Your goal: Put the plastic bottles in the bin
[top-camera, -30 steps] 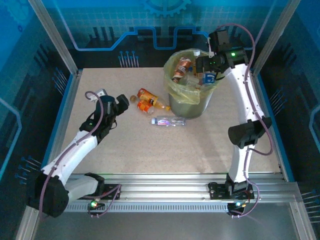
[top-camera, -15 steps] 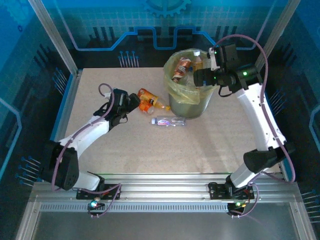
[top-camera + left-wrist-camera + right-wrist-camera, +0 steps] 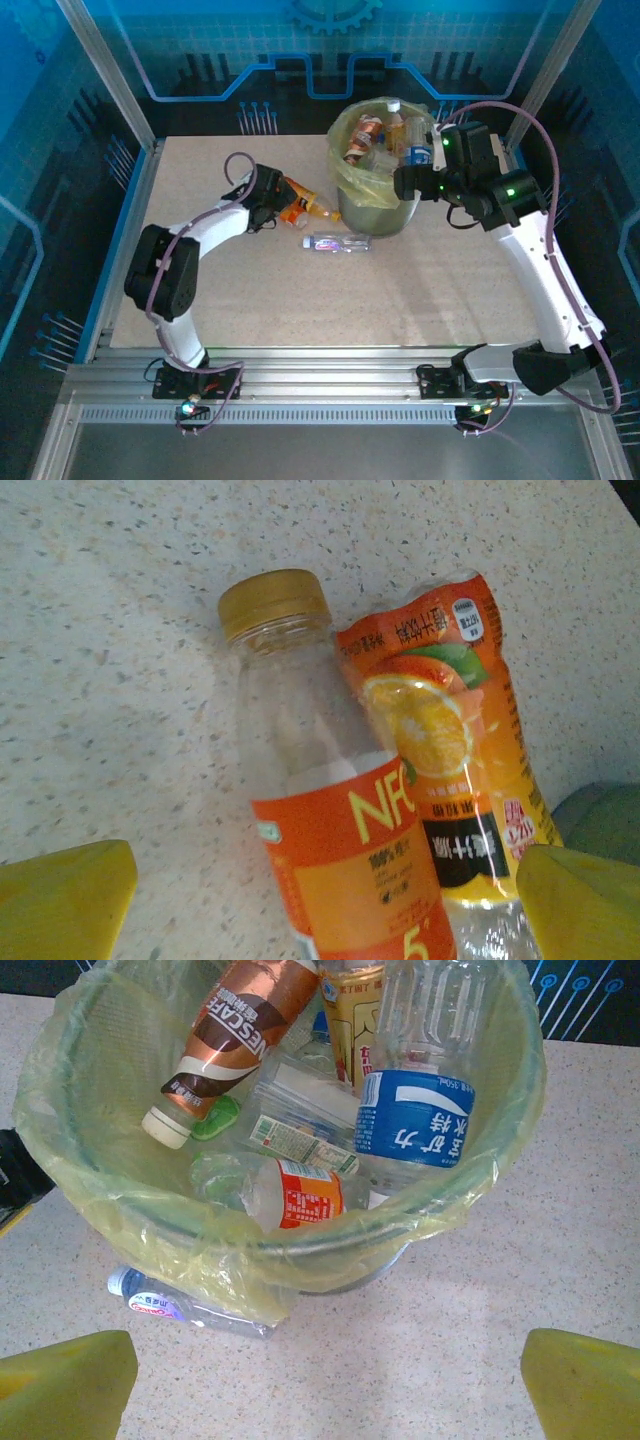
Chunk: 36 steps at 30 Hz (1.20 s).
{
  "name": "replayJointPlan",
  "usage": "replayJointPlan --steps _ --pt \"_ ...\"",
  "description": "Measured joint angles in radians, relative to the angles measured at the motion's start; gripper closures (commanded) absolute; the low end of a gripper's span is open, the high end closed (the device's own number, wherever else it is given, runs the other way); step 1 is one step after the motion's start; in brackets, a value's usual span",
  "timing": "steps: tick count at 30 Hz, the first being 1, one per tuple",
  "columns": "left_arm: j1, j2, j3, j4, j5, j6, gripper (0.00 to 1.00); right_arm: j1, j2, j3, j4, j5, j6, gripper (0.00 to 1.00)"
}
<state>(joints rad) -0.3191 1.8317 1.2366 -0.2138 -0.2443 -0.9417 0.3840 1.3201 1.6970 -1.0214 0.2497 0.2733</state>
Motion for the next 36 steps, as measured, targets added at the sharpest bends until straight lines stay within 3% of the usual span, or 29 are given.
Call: replayJointPlan --steps 13,23,33,36 --pt "0.000 0.112 0.085 -0.043 0.003 -0.030 0.11 0.003 -0.012 -0.044 0.014 0.003 0.026 0.00" --pt "0.000 0.138 0.084 -0.045 0.007 -0.055 0.21 0.004 -0.011 -0.048 0.021 0.003 0.031 0.00" --pt "0.000 0.138 0.022 -0.048 -0.003 -0.081 0.21 0.004 -0.011 -0.066 0.029 0.003 0.042 0.00" --pt "0.001 0.138 0.021 -0.048 -0.008 -0.081 0.28 0.004 -0.011 -0.068 0.030 0.003 0.042 0.00"
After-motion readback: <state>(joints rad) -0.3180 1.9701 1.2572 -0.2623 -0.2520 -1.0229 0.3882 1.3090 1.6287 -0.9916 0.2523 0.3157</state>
